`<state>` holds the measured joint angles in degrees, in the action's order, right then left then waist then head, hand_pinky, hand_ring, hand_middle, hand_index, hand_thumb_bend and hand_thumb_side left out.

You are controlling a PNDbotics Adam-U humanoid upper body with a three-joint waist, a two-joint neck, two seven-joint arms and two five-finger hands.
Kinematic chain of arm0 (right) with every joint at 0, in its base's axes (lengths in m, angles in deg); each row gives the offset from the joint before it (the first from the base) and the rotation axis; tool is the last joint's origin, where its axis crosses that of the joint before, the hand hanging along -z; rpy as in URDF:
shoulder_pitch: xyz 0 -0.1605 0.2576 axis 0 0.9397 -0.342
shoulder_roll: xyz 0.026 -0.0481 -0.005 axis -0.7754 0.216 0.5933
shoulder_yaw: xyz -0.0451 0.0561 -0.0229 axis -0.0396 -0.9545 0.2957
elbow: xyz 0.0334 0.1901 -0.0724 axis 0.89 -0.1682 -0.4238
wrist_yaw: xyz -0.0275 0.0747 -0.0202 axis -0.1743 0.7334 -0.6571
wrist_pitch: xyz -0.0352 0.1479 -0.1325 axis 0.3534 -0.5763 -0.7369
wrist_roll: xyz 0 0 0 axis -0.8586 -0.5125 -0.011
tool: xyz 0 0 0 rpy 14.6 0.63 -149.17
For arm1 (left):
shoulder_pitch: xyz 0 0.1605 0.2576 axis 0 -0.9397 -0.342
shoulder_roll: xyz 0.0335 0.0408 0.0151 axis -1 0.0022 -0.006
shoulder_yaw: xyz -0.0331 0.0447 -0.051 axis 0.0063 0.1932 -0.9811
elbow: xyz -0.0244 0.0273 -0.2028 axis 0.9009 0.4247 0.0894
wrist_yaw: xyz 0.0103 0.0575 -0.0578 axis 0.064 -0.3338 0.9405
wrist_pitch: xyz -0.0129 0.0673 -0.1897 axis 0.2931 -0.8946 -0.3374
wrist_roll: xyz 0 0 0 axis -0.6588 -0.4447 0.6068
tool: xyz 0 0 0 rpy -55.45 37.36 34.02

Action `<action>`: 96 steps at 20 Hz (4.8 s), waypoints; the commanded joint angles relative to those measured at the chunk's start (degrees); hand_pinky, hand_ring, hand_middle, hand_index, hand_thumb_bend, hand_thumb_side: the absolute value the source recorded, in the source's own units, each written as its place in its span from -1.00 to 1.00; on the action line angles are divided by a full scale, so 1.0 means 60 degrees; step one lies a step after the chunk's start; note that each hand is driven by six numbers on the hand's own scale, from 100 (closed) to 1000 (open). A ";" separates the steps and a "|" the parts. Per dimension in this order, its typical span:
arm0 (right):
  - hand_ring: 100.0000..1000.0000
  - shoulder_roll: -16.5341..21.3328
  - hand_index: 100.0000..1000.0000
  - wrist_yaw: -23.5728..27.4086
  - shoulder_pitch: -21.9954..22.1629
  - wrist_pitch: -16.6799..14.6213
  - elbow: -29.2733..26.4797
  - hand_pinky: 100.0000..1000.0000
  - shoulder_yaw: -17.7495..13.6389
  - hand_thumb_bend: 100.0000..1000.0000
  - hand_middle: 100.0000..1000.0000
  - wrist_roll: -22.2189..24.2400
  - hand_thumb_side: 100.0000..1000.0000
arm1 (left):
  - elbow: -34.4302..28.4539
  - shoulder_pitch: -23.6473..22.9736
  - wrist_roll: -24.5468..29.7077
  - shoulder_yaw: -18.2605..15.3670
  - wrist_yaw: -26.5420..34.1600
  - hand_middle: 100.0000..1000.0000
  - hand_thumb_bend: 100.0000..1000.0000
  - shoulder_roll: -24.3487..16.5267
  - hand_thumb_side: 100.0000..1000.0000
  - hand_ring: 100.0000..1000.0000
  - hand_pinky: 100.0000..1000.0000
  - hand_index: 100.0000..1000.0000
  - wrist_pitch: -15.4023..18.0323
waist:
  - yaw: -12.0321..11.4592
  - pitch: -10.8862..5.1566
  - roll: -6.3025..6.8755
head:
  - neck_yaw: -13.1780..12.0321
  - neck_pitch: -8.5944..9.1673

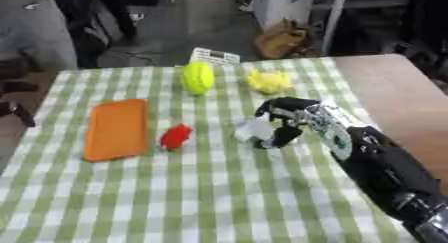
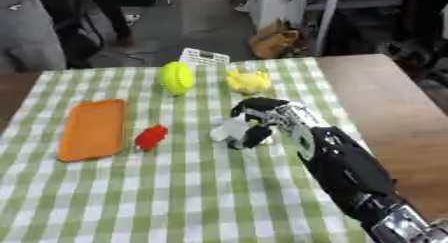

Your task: Pick up objects on the table and place them in the box.

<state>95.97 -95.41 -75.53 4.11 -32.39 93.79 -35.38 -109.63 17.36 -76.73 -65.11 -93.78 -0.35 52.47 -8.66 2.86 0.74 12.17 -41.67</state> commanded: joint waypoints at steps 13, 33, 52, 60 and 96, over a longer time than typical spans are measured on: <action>0.63 -0.0060 0.83 -0.1515 -0.0282 -0.0127 0.0454 0.19 -0.0069 0.03 0.74 -0.0513 -0.19 | -0.0124 0.0187 0.0044 0.0038 0.0057 0.63 -0.97 -0.0050 1.00 0.31 -0.49 0.54 0.0043 | -0.0127 0.0011 0.0224 | 0.0106 0.0314; -0.21 -0.0169 0.58 -0.1230 -0.0171 0.0002 0.0864 -0.82 -0.0188 -1.00 0.34 -0.1296 -1.00 | -0.0113 0.0150 0.0049 0.0033 0.0084 0.63 -0.97 -0.0038 1.00 0.31 -0.49 0.53 0.0047 | -0.0131 0.0014 0.0219 | 0.0143 0.0293; -0.44 0.0432 0.38 0.1596 -0.0546 0.1329 -0.1314 -1.00 -0.0325 -1.00 0.17 -0.2528 -0.95 | -0.0166 0.0186 0.0051 0.0042 0.0104 0.62 -0.96 0.0004 1.00 0.31 -0.48 0.53 0.0046 | -0.0156 -0.0103 0.0168 | 0.0085 0.0294; -0.46 0.0431 0.38 0.2311 -0.0766 0.1700 -0.1422 -1.00 -0.0261 -1.00 0.16 -0.2701 -0.94 | -0.0240 0.0262 0.0138 0.0147 0.0158 0.62 -0.96 0.0064 1.00 0.32 -0.48 0.53 0.0062 | -0.0311 -0.0091 0.0103 | 0.0104 0.0276; -0.47 0.0077 0.39 0.3599 -0.2326 0.1484 -0.3397 -1.00 0.0314 -1.00 0.16 -0.3211 -0.89 | -0.2378 0.1894 0.0771 0.1012 0.1723 0.57 -0.73 0.0684 0.73 0.34 -0.28 0.54 0.0440 | -0.2290 0.0412 -0.0463 | 0.0968 0.0964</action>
<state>96.11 -73.16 -88.04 13.33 -52.17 95.73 -55.10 -122.78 27.63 -72.56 -59.30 -84.03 3.52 54.94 -22.60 5.19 -1.40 17.49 -36.65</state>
